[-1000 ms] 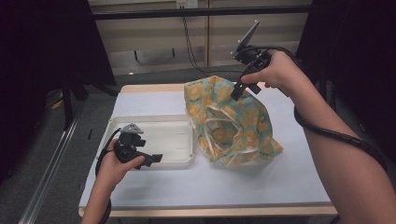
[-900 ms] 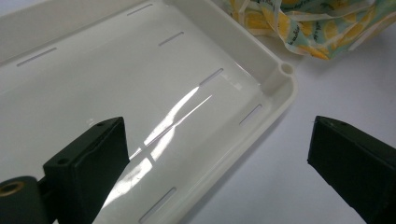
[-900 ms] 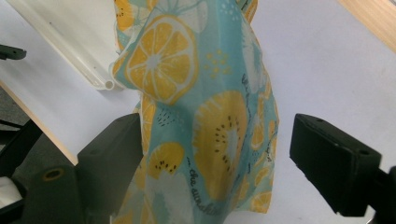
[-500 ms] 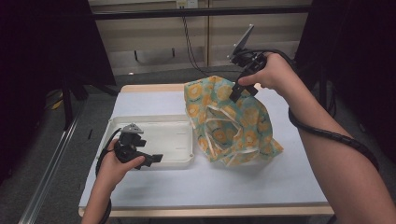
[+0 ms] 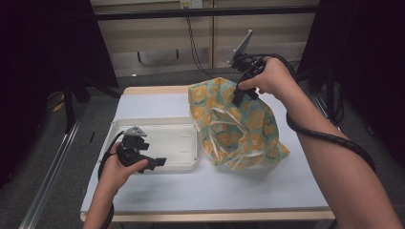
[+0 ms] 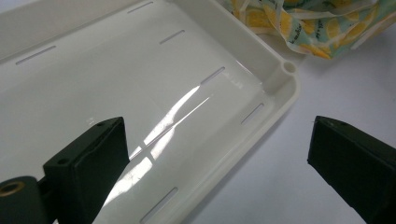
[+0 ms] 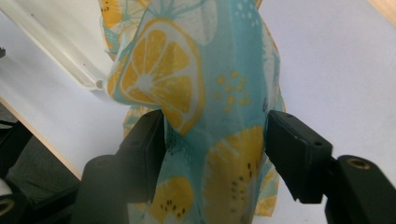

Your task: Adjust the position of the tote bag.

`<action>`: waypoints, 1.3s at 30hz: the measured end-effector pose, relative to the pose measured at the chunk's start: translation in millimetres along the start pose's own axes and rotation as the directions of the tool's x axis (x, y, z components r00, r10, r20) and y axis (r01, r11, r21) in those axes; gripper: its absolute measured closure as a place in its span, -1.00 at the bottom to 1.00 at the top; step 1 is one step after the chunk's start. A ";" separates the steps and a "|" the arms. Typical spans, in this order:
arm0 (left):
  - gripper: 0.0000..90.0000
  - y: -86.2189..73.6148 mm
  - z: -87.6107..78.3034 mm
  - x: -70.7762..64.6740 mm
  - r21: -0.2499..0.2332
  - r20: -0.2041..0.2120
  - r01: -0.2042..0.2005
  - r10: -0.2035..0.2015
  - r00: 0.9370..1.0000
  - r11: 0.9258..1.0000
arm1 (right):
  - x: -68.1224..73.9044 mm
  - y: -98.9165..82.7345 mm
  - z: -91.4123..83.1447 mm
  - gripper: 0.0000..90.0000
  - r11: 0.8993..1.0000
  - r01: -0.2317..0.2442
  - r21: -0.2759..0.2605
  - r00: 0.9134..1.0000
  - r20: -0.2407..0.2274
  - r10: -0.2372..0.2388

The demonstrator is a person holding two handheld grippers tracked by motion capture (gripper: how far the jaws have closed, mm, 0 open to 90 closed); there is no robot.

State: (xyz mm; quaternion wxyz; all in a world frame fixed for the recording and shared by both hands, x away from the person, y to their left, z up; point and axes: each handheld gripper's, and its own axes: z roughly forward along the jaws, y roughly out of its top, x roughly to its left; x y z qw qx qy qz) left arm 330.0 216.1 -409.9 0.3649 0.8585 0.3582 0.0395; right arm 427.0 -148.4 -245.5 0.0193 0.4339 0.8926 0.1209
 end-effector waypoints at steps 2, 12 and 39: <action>-0.89 0.0 0.0 0.2 0.001 -0.001 -0.001 0.001 1.000 1.000 | -0.1 0.9 2.0 -0.03 1.000 -0.003 -0.002 1.000 -0.002 0.003; -0.89 0.0 1.6 -0.3 0.000 -0.011 -0.006 0.006 1.000 1.000 | 0.8 3.6 6.2 0.28 1.000 -0.026 0.004 1.000 -0.008 0.026; -0.89 0.0 3.1 0.9 0.002 0.001 -0.008 0.008 1.000 1.000 | 1.9 -3.2 -2.2 1.00 0.984 0.172 0.052 0.984 0.042 -0.174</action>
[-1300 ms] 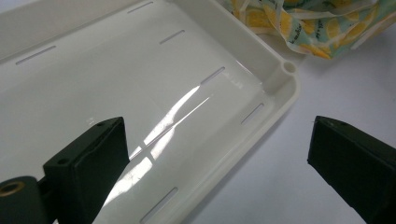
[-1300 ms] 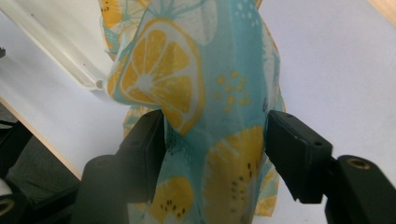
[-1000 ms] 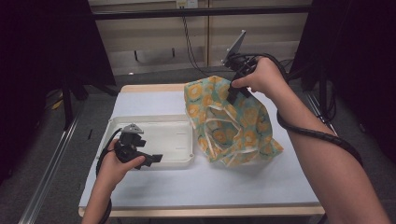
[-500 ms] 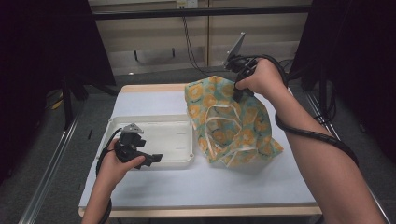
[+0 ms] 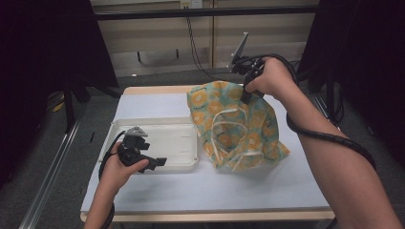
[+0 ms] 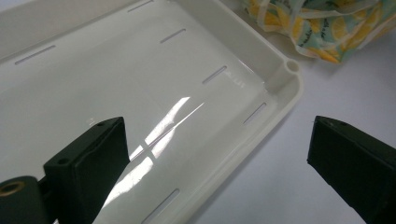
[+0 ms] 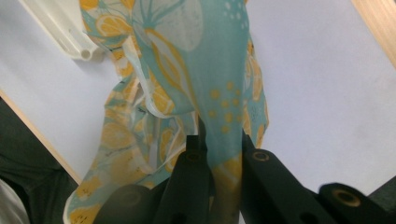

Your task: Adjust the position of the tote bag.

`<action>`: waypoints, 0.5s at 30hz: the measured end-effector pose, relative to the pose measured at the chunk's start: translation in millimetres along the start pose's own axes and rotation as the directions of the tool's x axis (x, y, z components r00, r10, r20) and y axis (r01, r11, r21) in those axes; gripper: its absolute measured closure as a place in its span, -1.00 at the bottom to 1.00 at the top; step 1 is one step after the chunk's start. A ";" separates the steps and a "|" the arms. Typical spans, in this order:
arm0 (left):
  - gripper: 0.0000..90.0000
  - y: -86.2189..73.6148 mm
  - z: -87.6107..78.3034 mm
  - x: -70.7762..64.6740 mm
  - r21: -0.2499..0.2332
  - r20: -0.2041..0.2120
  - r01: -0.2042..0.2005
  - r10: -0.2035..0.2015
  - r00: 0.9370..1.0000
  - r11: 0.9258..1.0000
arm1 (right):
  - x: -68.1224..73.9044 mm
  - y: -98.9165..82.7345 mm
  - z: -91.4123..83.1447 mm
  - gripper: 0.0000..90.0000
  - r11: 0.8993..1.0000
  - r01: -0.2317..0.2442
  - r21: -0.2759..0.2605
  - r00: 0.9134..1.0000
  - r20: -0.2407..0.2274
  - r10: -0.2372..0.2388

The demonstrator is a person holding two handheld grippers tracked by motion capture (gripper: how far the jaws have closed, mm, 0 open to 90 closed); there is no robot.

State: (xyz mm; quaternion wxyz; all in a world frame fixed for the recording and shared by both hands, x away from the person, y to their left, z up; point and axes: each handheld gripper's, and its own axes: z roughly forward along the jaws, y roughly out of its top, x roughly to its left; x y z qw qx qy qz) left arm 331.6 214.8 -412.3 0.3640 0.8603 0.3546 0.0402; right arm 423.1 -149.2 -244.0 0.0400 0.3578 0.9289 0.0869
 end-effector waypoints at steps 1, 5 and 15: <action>-0.89 0.0 0.3 -0.5 0.001 -0.006 0.000 0.000 1.000 1.000 | -0.2 -1.0 -0.9 1.00 1.000 0.009 0.003 1.000 0.001 -0.009; -0.89 0.4 1.6 -0.5 0.005 0.003 -0.001 0.001 1.000 1.000 | -1.0 -5.9 -1.4 1.00 0.998 0.069 -0.001 0.998 -0.007 -0.069; -0.89 0.8 4.6 -1.1 0.019 0.006 -0.002 0.002 1.000 1.000 | 1.0 -12.2 -7.9 1.00 0.922 0.388 -0.004 0.922 -0.008 -0.388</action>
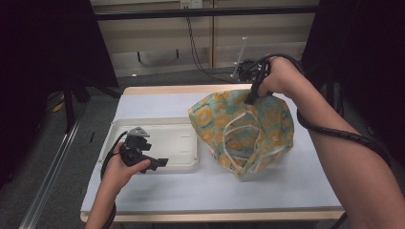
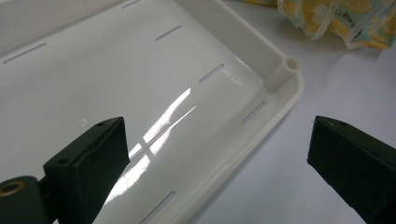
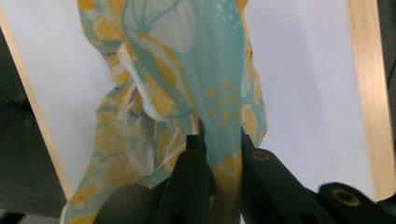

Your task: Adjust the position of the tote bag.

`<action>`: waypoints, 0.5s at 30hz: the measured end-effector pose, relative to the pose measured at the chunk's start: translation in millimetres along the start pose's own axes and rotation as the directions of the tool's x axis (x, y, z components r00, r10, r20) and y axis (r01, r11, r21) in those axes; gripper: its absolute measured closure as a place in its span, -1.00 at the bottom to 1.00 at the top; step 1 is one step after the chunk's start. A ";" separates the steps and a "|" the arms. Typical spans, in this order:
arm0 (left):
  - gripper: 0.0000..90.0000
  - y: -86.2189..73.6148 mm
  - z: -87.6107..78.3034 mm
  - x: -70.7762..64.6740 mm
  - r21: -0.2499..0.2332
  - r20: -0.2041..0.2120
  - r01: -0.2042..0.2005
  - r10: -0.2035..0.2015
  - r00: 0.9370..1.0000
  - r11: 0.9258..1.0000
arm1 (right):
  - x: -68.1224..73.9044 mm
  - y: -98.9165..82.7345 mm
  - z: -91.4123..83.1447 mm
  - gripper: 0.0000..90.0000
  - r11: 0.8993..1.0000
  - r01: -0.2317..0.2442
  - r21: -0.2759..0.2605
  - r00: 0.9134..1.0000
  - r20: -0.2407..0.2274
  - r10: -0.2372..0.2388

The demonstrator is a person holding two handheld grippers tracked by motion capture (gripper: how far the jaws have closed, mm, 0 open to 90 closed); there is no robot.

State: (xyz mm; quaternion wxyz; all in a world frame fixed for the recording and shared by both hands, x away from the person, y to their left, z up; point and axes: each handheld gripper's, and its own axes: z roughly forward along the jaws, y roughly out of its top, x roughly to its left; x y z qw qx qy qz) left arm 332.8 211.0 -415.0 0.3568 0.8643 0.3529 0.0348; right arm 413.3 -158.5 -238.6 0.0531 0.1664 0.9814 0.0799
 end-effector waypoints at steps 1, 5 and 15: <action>-0.89 0.0 0.2 -0.2 0.000 -0.003 0.001 -0.001 1.000 1.000 | -0.4 -0.4 0.1 1.00 1.000 0.030 -0.004 1.000 -0.008 -0.030; -0.89 0.0 0.6 -0.4 0.000 0.001 0.006 -0.006 1.000 1.000 | -0.1 -0.3 -0.7 1.00 0.996 0.085 -0.015 0.996 -0.018 -0.085; -0.89 0.1 0.5 0.3 0.005 0.006 0.003 -0.003 1.000 1.000 | 4.2 11.7 -2.5 1.00 0.980 0.195 -0.039 0.980 -0.027 -0.196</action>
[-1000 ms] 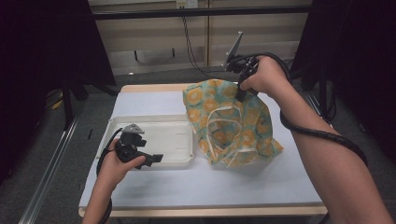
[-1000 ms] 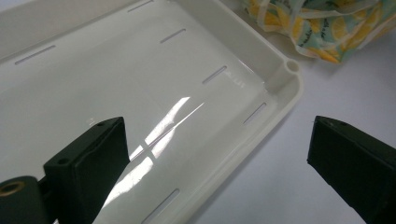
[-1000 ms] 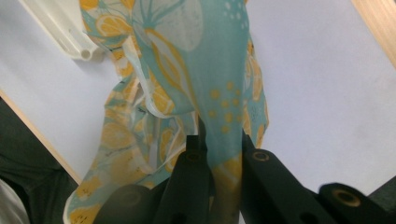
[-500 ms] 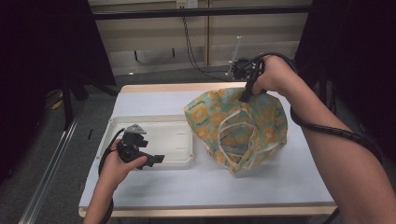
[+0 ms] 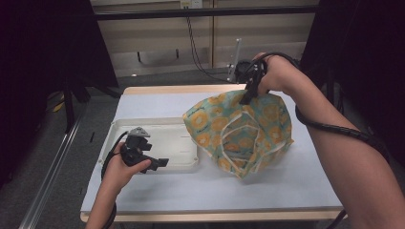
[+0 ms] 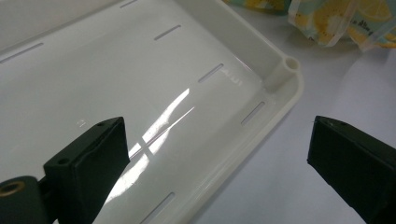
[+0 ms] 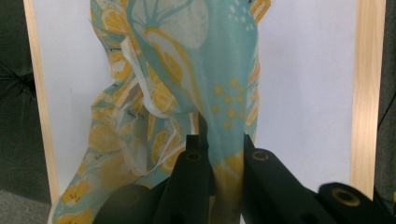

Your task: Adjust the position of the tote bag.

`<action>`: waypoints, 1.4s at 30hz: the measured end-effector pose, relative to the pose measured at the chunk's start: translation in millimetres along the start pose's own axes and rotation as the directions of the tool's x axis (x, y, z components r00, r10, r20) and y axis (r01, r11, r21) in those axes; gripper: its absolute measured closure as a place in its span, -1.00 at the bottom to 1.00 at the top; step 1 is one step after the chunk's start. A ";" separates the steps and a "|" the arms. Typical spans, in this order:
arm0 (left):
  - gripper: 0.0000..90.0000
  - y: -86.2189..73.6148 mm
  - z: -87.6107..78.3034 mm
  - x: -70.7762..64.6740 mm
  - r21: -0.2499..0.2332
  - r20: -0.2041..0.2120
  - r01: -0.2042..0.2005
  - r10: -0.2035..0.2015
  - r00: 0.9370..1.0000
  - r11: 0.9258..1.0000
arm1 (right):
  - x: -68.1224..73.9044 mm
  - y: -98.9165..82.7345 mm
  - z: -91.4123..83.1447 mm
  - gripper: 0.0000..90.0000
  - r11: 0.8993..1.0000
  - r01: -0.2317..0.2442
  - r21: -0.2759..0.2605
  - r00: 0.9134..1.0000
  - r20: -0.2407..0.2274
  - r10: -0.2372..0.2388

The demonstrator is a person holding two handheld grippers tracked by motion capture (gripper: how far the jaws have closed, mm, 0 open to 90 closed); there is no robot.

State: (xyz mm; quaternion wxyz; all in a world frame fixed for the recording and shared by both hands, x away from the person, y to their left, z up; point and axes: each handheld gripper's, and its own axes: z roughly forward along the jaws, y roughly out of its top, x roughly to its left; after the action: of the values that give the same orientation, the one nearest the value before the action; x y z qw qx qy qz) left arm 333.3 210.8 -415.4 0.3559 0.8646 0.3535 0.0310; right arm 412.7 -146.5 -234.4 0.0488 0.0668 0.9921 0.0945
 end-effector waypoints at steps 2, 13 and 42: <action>-0.89 -0.4 -0.1 0.4 -0.006 -0.010 -0.002 0.002 1.000 1.000 | 0.2 2.3 -0.2 1.00 1.000 0.009 0.006 1.000 -0.002 -0.009; -0.89 -0.2 -0.4 0.3 -0.003 -0.011 -0.003 0.003 1.000 1.000 | -4.1 -2.7 4.8 1.00 1.000 0.012 -0.012 1.000 -0.005 -0.012; -0.88 4.8 2.4 -5.4 0.005 0.009 -0.021 0.021 1.000 1.000 | -2.9 -32.2 -4.2 -0.15 0.912 -0.398 -0.100 0.917 0.004 0.400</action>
State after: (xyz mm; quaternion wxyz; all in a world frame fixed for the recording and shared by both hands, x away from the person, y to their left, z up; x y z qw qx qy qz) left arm 332.8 203.6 -413.0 0.3547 0.8694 0.3427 0.0302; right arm 411.2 -179.1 -236.3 0.0438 0.2663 0.9512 0.1498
